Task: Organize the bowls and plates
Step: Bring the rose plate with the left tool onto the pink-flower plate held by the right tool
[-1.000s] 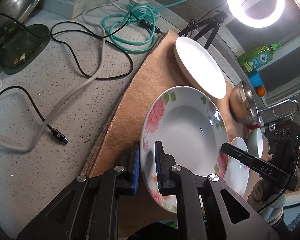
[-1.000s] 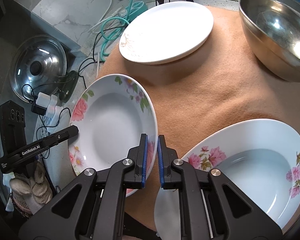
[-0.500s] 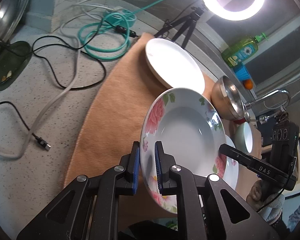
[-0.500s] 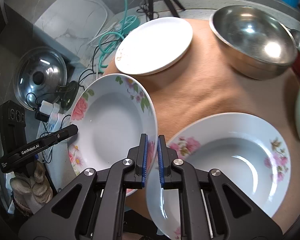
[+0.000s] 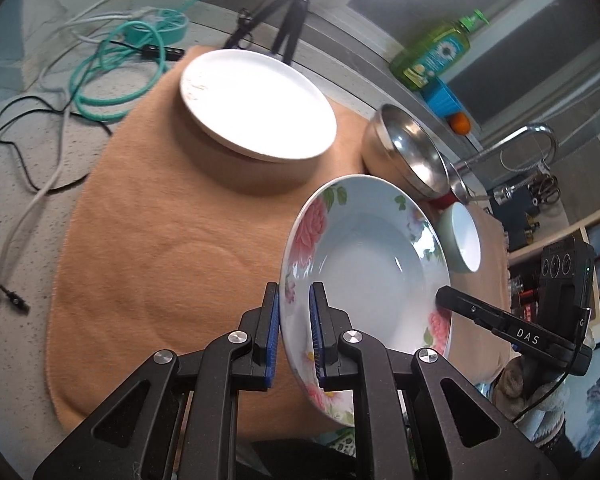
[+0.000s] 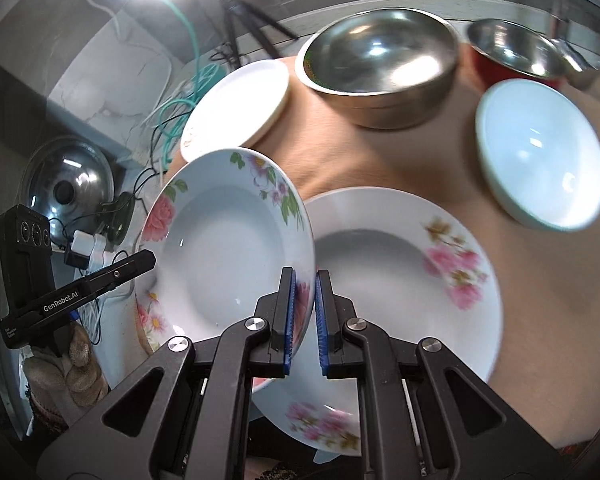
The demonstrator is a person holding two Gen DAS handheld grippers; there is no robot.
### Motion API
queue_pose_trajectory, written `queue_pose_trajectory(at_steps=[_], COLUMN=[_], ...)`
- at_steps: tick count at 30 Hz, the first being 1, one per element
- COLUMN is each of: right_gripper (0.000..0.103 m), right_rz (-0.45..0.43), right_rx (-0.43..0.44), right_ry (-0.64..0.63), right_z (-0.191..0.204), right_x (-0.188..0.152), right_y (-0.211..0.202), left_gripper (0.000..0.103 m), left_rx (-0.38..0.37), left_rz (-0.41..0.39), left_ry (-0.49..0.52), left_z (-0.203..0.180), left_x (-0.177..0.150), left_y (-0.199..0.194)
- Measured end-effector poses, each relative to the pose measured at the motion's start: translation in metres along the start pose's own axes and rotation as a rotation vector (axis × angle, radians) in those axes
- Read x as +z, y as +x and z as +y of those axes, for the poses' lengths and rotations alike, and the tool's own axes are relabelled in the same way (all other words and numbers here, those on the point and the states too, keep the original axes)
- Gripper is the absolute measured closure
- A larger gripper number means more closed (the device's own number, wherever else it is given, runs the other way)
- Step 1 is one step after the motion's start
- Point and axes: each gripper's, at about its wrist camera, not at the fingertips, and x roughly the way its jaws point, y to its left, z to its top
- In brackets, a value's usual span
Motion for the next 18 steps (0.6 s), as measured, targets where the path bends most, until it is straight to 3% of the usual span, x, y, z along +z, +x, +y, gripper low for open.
queue_pose_trajectory(at_steps=[18], right_gripper=[0.093], right_rz=[0.002], right_rx=[-0.055], right_ry=[0.124], right_z=[-0.067], right_x=[-0.031], right_y=[-0.023], left_gripper=[0.091], left_rx=[-0.011], left_rz=[0.116], left_ry=[0.123], left_z=[-0.049], left_x=[-0.013], left_y=[0.042])
